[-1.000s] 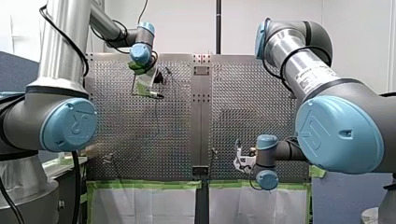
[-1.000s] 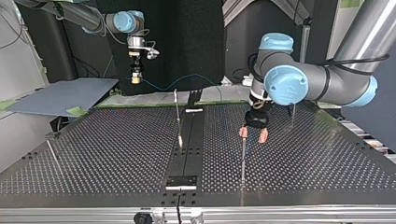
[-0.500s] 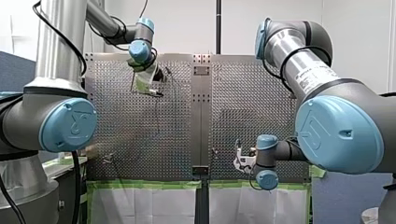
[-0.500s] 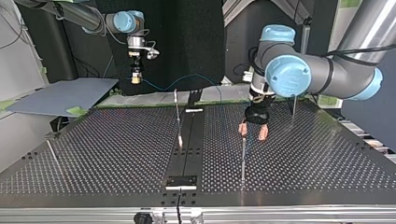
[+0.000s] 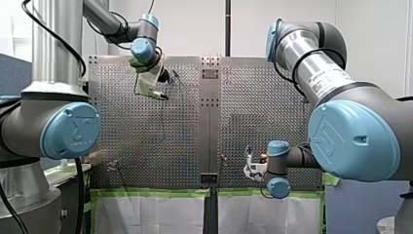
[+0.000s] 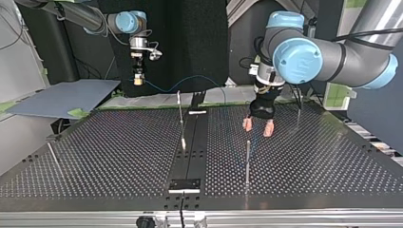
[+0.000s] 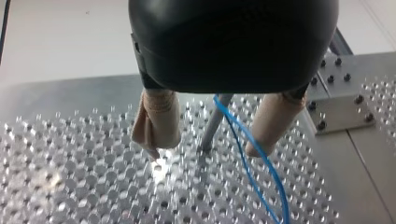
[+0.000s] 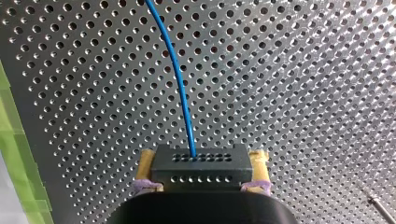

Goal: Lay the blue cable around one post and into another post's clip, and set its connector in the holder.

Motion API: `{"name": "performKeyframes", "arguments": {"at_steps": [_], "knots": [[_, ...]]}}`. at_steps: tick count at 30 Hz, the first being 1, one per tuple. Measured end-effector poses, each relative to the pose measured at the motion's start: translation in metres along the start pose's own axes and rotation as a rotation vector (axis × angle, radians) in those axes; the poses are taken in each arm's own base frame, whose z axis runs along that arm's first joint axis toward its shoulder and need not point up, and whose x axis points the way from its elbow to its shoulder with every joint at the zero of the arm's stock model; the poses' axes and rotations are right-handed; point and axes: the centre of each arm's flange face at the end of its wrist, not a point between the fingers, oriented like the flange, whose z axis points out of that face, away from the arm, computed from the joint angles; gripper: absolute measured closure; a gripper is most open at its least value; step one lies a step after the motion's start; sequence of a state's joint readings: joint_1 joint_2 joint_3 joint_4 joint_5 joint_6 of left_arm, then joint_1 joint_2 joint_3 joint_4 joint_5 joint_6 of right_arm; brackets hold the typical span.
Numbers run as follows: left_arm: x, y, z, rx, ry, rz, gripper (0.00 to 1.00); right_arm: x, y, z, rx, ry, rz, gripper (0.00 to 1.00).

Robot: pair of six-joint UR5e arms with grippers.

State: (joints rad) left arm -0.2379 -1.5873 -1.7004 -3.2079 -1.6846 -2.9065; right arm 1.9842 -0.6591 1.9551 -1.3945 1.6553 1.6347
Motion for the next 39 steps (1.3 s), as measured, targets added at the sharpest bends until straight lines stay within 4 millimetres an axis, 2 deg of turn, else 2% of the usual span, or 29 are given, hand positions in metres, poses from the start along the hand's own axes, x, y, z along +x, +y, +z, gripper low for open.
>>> {"name": "performKeyframes", "arguments": {"at_steps": [13,22,25,31,39], "knots": [[0.006,-0.001,-0.031,0.030,0.018,0.024,0.00,0.000,0.000,0.000,0.000,0.000,0.001,0.88],[0.010,0.006,-0.067,0.079,-0.023,0.112,0.00,0.000,0.000,0.000,-0.002,-0.002,0.000,0.88],[0.016,0.017,-0.070,0.075,-0.032,0.144,0.00,-0.001,0.001,-0.001,-0.009,-0.009,-0.001,0.88],[0.042,0.050,-0.064,0.055,0.036,0.214,0.00,-0.003,0.003,-0.003,-0.040,-0.027,-0.005,0.88],[0.093,0.104,-0.065,0.034,0.187,0.325,0.00,0.008,0.003,0.000,-0.064,-0.024,-0.009,0.88]]}}
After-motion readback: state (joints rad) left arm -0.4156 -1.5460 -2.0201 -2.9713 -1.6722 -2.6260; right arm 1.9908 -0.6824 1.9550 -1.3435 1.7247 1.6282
